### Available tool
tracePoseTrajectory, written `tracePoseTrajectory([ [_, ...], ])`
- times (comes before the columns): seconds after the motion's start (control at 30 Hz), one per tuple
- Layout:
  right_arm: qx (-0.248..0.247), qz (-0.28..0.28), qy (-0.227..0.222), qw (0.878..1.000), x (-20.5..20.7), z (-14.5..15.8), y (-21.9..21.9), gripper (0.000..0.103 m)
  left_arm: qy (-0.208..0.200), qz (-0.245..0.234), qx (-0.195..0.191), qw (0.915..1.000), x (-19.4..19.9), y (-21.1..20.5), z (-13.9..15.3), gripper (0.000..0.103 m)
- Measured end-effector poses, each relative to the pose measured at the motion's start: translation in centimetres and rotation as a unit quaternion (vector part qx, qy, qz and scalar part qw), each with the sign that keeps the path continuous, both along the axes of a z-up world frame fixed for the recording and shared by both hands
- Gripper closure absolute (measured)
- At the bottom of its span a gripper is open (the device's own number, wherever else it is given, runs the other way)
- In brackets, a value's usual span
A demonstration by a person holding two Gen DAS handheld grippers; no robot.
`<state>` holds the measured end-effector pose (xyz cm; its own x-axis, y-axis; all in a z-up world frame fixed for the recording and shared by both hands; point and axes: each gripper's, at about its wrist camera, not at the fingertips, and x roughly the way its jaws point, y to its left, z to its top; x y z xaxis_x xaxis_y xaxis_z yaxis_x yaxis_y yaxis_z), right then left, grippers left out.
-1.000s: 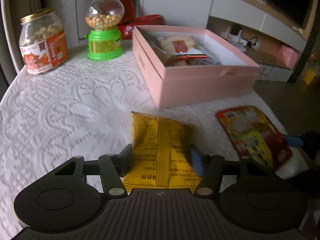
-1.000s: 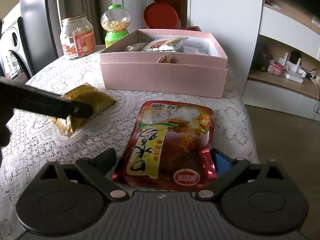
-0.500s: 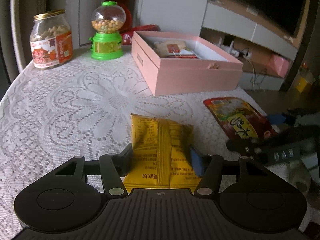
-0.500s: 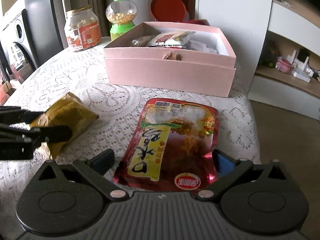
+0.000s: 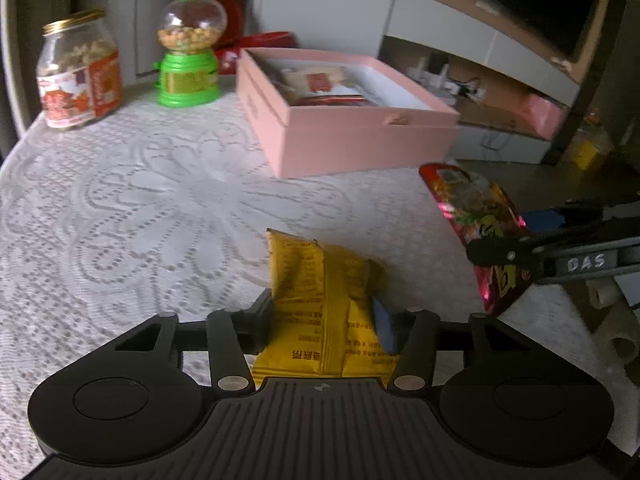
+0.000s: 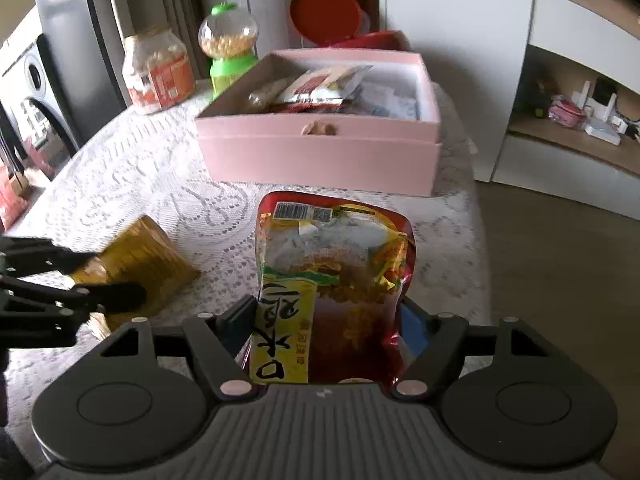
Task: Organize snacks
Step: 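Carry the yellow biscuit packet over the pink box and open the left tool, then grasp the panda snack bag with the left tool and lift it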
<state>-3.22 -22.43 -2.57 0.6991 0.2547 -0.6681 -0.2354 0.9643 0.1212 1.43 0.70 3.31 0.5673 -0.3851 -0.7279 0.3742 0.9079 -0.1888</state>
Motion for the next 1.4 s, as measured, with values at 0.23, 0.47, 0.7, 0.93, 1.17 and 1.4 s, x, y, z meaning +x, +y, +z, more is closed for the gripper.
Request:
tracePoseTrajectory([
  [0.23,-0.006,-0.003,-0.041,0.999,-3.0,2.6,-2.4,0.029,-0.038,-0.004,-0.036,0.9986,0.4,-0.6,3.3,0.056],
  [0.47,0.004,0.002,-0.049,0.999,-2.7,2.8,-2.2,0.029,-0.122,0.035,-0.089,0.9880,7.1,-1.4,9.0,0.087],
  [0.7,0.004,0.023,-0.028,0.999,-2.6,1.3,-0.9,0.029,-0.113,0.019,-0.095,0.9889,11.8,-4.4,9.0,0.086],
  [0.93,-0.002,-0.011,-0.008,1.000,-0.8,-1.4,-1.3,0.029,-0.068,-0.028,0.039,0.9966,6.2,-5.4,3.5,0.083],
  [1.17,-0.010,-0.041,-0.030,0.999,-0.7,-2.8,-0.9,0.020,-0.077,-0.050,0.125,0.9879,4.6,-9.2,1.5,0.077],
  [1.4,-0.027,-0.040,-0.057,0.997,-1.6,-3.4,-0.4,0.015,-0.065,-0.072,0.163,0.9818,4.8,-11.9,0.6,0.072],
])
